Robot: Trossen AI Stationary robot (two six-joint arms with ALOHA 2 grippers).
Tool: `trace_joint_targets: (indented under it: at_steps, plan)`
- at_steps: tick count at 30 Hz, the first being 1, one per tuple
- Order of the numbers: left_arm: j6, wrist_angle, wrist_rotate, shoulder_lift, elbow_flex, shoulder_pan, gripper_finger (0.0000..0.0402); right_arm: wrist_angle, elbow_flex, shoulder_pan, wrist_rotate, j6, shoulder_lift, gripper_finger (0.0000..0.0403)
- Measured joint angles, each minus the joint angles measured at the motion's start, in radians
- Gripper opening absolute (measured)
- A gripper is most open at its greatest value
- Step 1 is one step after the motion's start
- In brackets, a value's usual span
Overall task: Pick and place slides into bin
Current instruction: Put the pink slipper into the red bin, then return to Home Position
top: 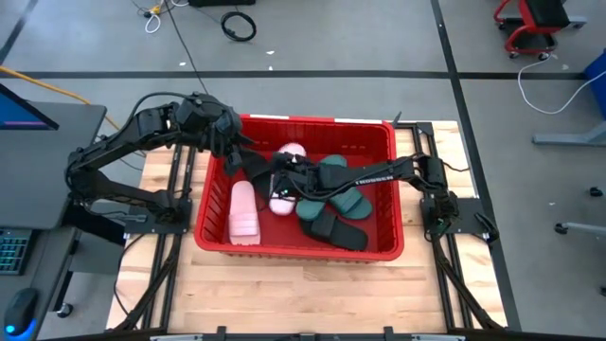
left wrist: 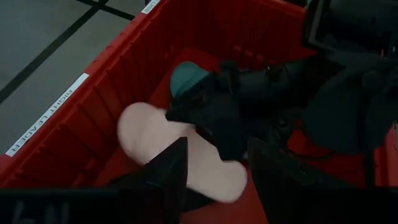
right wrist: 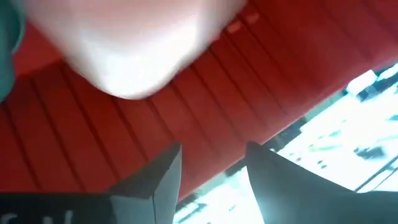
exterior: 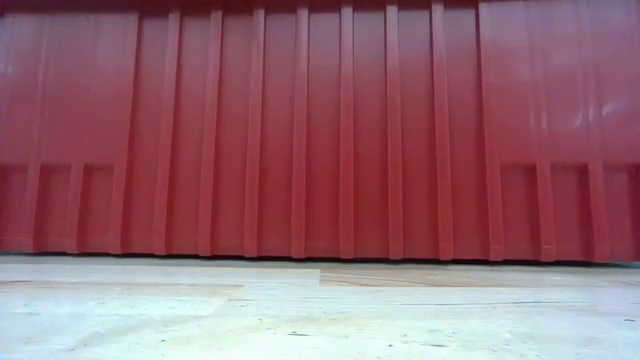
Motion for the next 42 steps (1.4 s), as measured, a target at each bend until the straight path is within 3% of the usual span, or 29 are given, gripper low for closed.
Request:
trace_joint_targets:
  at_steps: [4, 9, 14, 17, 20, 27, 32, 35, 37, 42]
  plan:
    - [0.0, -0.002, 0.0, 0.0, 0.0, 0.0, 0.0177, -0.051, 0.001, -0.016, -0.03, 0.105, -0.002, 0.0185]
    - [0.0, -0.002, 0.0, 0.0, 0.0, 0.0, 0.0176, -0.068, -0.001, -0.003, -0.052, 0.073, 0.013, 0.0185]
    - [0.001, -0.005, 0.0, 0.0, 0.0, 0.0, 0.0173, 0.07, -0.001, -0.019, 0.187, 0.12, -0.009, 0.0185]
    - [-0.001, -0.005, 0.0, 0.0, 0.0, -0.002, 0.0173, 0.078, -0.001, -0.022, 0.357, 0.309, -0.055, 0.0185]
    - [-0.004, -0.001, 0.0, 0.0, 0.0, -0.013, 0.0176, 0.041, -0.001, -0.004, 0.422, 0.587, -0.116, 0.0185]
    - [-0.017, 0.005, 0.001, -0.058, 0.0, -0.042, 0.0175, -0.157, 0.0, 0.097, 0.456, 0.952, -0.347, 0.0185]
    - [-0.024, -0.019, 0.0, -0.154, 0.0, -0.08, 0.0176, -0.229, 0.0, 0.204, 0.446, 1.351, -0.537, 0.0185]
    - [-0.029, -0.019, 0.001, -0.223, 0.0, -0.117, 0.0178, -0.272, 0.0, 0.27, 0.371, 1.54, -0.646, 0.0185]
    - [-0.037, -0.018, 0.0, -0.264, 0.0, -0.147, 0.0178, -0.312, 0.0, 0.31, 0.24, 1.663, -0.713, 0.0185]
    - [-0.051, 0.053, 0.0, -0.369, -0.016, -0.248, 0.0173, -0.397, -0.01, 0.388, -0.337, 1.843, -0.824, 0.0185]
